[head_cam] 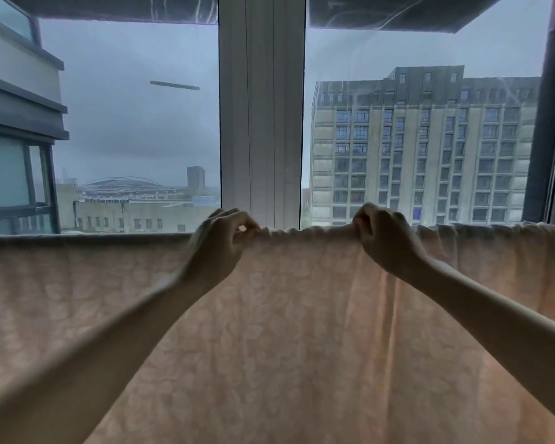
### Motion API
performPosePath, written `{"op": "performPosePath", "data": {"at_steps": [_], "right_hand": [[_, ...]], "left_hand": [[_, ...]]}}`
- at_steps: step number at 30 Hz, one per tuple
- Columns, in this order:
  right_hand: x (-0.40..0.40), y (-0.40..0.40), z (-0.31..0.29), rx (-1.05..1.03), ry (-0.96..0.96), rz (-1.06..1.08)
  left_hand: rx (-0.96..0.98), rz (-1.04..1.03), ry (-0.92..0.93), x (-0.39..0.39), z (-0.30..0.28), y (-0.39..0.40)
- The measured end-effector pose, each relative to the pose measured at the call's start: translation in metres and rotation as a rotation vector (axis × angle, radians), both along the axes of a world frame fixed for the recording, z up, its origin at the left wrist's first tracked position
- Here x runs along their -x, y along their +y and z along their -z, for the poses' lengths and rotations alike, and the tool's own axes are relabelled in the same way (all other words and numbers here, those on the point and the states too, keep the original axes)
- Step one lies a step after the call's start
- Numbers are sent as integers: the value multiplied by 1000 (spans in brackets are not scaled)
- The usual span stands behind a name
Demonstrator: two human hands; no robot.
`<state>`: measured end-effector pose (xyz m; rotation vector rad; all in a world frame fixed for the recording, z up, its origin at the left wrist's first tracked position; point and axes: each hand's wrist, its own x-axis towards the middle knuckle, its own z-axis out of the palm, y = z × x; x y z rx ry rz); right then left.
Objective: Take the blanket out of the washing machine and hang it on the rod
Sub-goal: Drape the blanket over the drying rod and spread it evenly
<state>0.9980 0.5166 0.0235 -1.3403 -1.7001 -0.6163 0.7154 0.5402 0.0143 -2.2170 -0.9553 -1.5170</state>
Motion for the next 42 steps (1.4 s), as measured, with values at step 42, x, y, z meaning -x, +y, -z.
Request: {"op": "performPosePath", "data": {"at_steps": [42], "right_hand": [[177,2,26,-63,98,-304]], "left_hand": [[-17,93,14,190,28,-10]]}}
